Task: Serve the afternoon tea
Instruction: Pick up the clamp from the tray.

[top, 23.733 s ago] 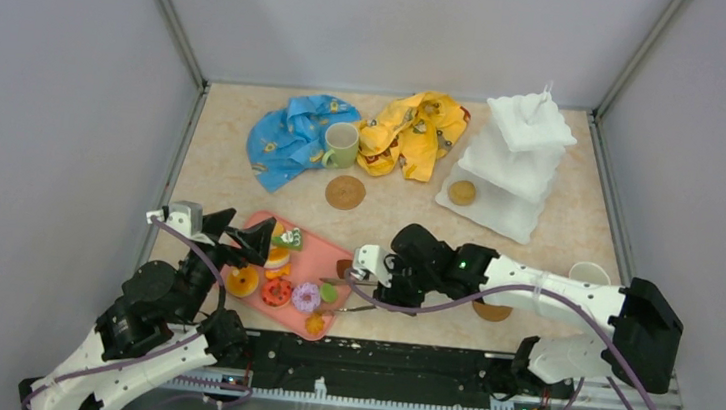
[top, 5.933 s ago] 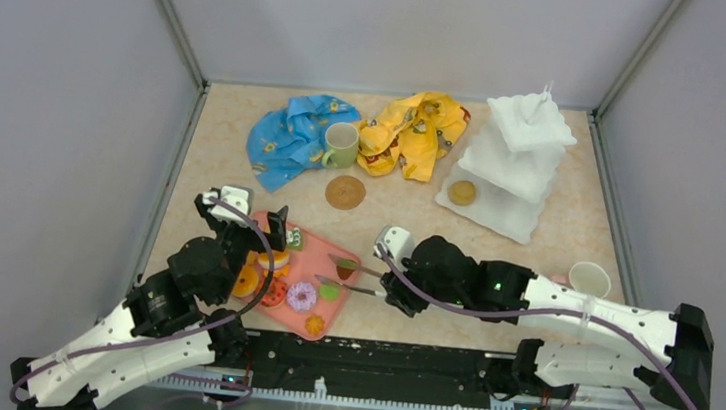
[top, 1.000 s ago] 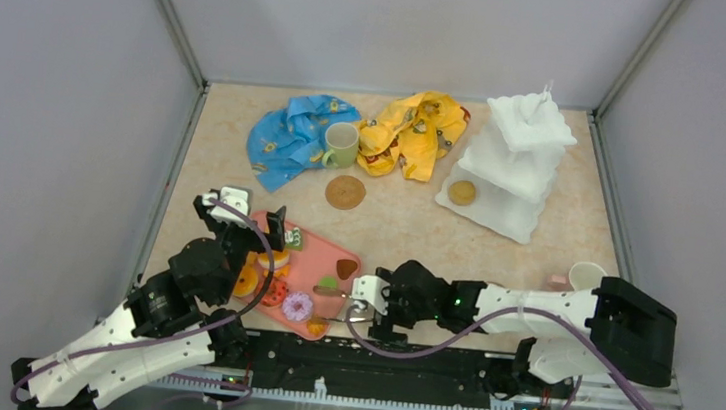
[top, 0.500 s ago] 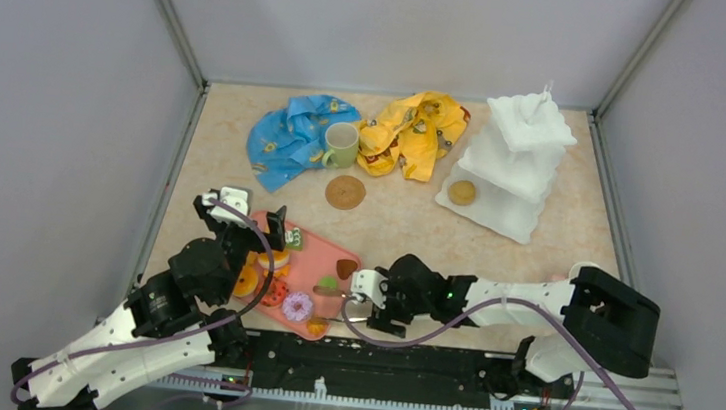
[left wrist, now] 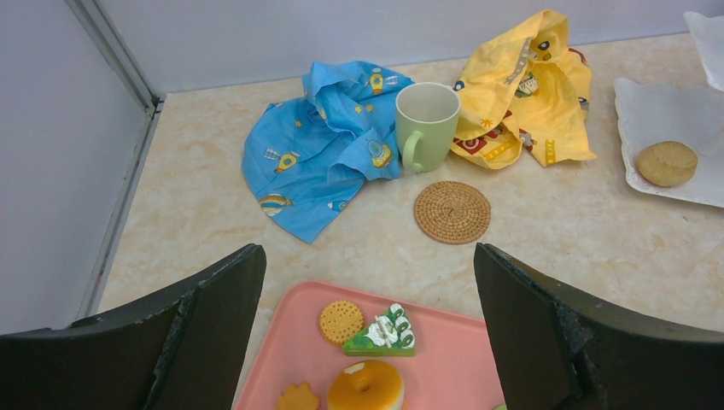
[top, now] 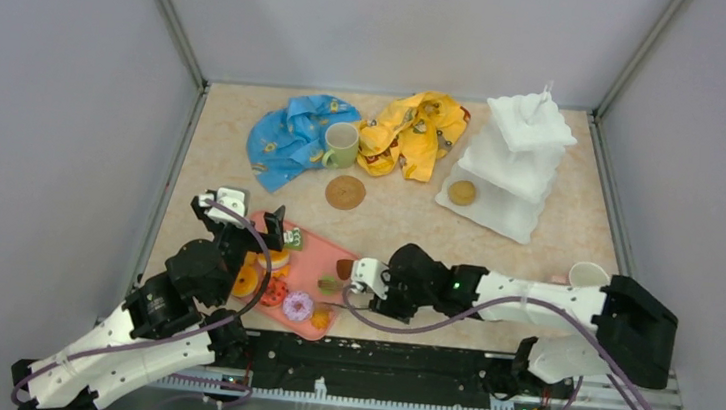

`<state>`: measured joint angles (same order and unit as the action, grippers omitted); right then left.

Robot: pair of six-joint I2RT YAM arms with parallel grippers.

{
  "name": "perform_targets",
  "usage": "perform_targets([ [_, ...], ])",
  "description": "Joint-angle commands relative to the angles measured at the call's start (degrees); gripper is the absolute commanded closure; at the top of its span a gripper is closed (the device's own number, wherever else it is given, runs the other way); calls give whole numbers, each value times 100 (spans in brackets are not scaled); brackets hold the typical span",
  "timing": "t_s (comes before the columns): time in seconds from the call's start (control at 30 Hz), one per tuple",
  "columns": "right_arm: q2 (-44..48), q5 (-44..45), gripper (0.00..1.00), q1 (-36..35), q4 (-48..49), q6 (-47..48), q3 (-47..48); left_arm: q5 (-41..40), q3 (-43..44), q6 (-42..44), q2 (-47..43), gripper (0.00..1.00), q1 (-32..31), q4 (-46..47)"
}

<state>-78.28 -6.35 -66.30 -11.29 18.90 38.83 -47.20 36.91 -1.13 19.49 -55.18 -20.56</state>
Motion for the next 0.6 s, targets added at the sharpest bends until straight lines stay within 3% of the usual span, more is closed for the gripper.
perform_targets([
  [0.0, 910, 21, 52, 13, -357, -425, 714, 23, -5, 60, -54, 1, -2, 230],
  [0.23, 1171, 242, 53, 12, -931, -1208, 1288, 148, -11, 60, -28, 1, -2, 236],
  [0.37, 1131, 276, 51, 12, -1120, -1424, 1585, 1143, 114, -61, -24, 4, -2, 296],
  [0.47, 976, 696, 51, 12, -1063, -1641, 1508, 1747, 298, -236, 61, 5, -2, 341],
  [0.57, 754, 1525, 51, 16, -1220, -2293, 1442, 1546, 611, -886, 436, 6, -2, -113],
])
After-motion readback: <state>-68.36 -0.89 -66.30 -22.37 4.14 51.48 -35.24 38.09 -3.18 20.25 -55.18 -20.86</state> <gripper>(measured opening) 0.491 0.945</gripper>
